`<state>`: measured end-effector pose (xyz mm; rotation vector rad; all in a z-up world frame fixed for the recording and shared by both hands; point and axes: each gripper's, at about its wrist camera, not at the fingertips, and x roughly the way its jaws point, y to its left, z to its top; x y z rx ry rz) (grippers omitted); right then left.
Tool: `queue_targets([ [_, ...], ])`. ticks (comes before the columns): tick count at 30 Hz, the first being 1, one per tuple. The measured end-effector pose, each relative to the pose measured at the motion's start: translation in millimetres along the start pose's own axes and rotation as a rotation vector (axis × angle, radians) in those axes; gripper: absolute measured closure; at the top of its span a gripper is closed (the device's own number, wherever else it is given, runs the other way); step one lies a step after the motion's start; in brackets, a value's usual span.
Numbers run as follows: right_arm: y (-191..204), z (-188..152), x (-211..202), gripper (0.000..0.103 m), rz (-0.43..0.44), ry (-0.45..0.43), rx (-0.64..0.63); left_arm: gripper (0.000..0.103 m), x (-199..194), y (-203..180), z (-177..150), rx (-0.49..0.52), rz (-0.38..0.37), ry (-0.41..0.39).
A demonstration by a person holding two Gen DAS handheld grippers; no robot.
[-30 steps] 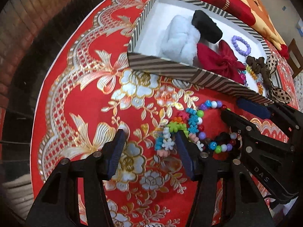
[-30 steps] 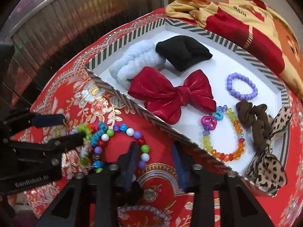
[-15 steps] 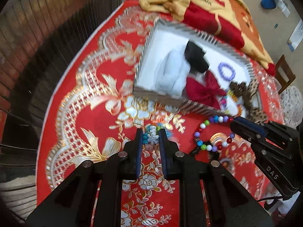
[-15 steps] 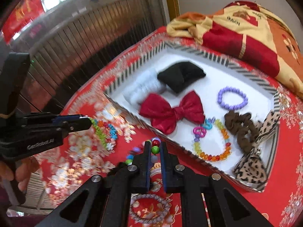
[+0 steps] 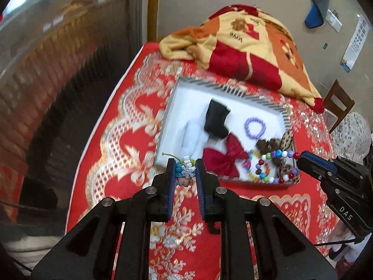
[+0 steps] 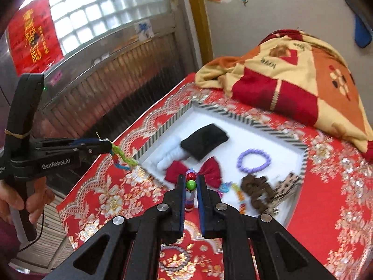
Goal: Organize jewelry
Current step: 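Carry both bead items into the white tray and open both tools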
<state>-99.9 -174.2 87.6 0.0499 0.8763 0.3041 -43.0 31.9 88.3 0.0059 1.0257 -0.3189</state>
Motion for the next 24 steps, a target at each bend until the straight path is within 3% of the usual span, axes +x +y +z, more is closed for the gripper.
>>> queue_targets([
  [11,-30.4,23.1,24.4,0.094,-0.047,0.033,0.026,0.088,34.8,-20.9,48.5,0.053,0.043,-0.004],
  [24,-26.8,52.7,95.4,0.094,-0.005,0.119,0.028,0.088,99.6,-28.7,91.5,0.078,0.049,0.048],
])
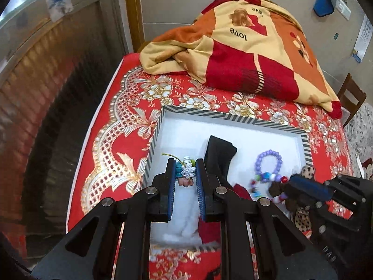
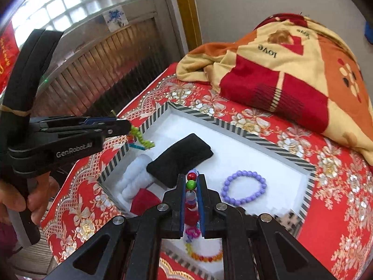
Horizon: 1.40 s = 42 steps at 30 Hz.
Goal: Organize jewelry
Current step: 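Carry both bead items into the white tray and open both tools, then withdraw both tools from the tray toward the black scrunchie and silver bracelet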
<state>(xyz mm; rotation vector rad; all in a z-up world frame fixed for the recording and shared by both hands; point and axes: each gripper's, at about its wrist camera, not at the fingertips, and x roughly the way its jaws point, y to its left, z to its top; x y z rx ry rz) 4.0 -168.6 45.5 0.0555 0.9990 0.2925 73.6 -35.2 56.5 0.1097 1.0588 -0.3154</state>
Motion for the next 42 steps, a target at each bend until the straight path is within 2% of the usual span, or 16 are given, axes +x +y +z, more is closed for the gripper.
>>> queue_targets([
  [4,-5.0,7.7,25.0,0.094,0.000,0.045,0.004,0.088,21.3,-0.1,9.4,0.000,-0.001,0.022],
  [9,-35.5,19.4,54.0,0.094,-0.056,0.094,0.038,0.088,50.0,2.2,18.9,-0.009,0.006,0.055],
  [16,-71.1,26.5,76.8,0.094,-0.095,0.098,0.128,0.088,80.6,13.1,27.1,-0.054,0.009,0.104],
  [22,-74.5,24.6,87.9,0.094,-0.090,0.131,0.161,0.088,96.3,13.5,25.3,-0.058,0.020,0.135],
  [23,-74.4,23.9,87.2,0.091,-0.094,0.134,0.158,0.088,97.0,13.6,24.2,-0.057,0.026,0.136],
  [26,-75.8,21.2,77.1,0.070,-0.098,0.122,0.170,0.087,95.9,16.7,20.1,-0.070,0.040,0.140],
  [28,-75.1,17.0,63.9,0.070,-0.088,0.107,0.184,0.083,92.0,17.8,17.0,-0.077,0.038,0.145],
  [30,-72.2,13.6,54.0,0.070,-0.090,0.094,0.187,0.058,85.3,17.3,14.1,-0.082,0.042,0.137],
  [32,-65.7,8.5,40.2,0.070,-0.084,0.074,0.182,0.048,75.6,17.1,10.9,-0.092,0.037,0.115],
  [42,-31.4,-22.9,-14.6,0.068,-0.105,-0.002,0.155,0.046,19.9,2.0,-16.9,-0.063,0.060,0.029],
])
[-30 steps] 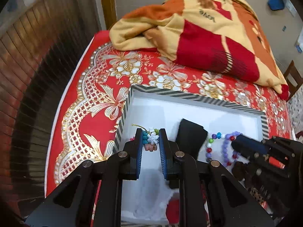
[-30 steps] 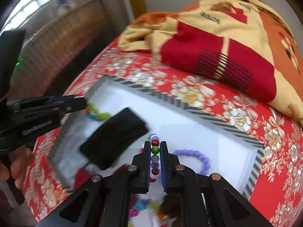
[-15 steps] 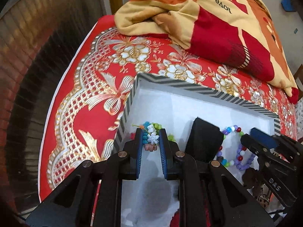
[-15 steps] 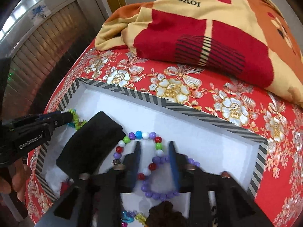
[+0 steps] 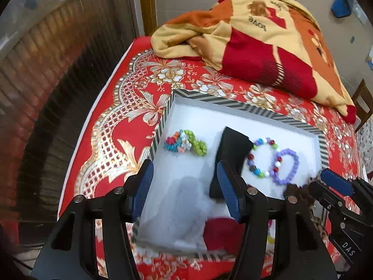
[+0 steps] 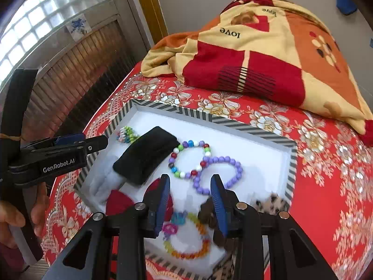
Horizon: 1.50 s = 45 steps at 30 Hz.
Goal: Organize jewelry
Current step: 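Withdraw both tools from the tray toward the black scrunchie and silver bracelet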
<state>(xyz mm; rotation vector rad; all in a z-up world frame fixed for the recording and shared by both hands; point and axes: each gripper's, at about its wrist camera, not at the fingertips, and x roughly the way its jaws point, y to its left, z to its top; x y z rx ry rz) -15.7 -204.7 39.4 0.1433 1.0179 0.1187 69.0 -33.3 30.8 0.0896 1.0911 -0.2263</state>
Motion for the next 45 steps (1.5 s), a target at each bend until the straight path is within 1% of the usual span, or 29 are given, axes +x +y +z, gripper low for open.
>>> queue_targets([
  [8,10.1,-32.6,-26.7,0.065,-0.001,-0.025,0.034,0.046,-42.1,-11.6,-33.7,0.029,0.024,-0.066],
  [17,17.1,-62.4,-51.5,0.064,-0.006,-0.039,0.035,0.046,-71.6,-19.0,-70.7,0.022,0.038,-0.089],
  [29,18.6,-85.7,-78.8,0.064,-0.021,-0.052,0.029,0.046,-96.1,-29.5,-105.6,0.007,0.046,-0.100],
  [45,9.3,-109.8,-91.1,0.063,-0.024,-0.035,0.029,0.046,-105.0,-46.9,-128.9,0.017,0.037,-0.083],
])
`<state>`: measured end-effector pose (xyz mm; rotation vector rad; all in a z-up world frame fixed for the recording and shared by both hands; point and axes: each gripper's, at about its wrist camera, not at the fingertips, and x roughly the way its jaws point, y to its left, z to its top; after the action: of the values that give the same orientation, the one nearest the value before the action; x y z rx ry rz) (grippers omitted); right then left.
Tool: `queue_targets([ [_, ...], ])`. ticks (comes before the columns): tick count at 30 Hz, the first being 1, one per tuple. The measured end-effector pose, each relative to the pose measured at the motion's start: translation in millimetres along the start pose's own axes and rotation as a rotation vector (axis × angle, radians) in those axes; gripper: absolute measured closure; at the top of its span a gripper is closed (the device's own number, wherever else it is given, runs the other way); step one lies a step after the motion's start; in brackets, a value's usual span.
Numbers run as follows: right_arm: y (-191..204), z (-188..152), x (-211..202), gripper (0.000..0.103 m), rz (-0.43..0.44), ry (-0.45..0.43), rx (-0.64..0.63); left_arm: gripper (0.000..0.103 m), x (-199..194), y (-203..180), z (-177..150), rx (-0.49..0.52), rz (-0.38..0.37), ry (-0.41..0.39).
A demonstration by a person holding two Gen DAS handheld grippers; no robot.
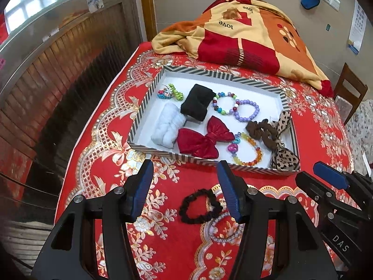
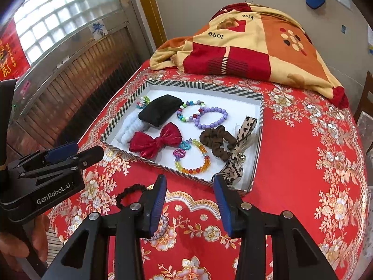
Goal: Organize jewelry
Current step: 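Withdraw both tools from the tray toward the black scrunchie and silver bracelet, then lower the left tool over the black scrunchie while the right lowers over the silver braided bracelet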
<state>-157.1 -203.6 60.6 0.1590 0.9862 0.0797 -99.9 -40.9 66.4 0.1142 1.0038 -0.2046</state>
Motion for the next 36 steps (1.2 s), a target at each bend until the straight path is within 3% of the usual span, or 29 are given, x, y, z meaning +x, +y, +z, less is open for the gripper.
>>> queue_targets([
  [11,2.4,-28.3,14.3,0.062,0.048,0.075,-0.040,0.046,7.7,15.5,-10.2,-0.046,-0.042,0.065],
  [19,18.3,-53.9,45.9,0.062,0.085,0.166,-0.093,0.046,24.8,27.5,-26.7,-0.052,-0.012,0.115],
  [36,40.7,-69.3,90.9,0.062,0.048,0.256,-0.195,0.046,45.2,38.8,-41.6,-0.056,-0.010,0.179],
])
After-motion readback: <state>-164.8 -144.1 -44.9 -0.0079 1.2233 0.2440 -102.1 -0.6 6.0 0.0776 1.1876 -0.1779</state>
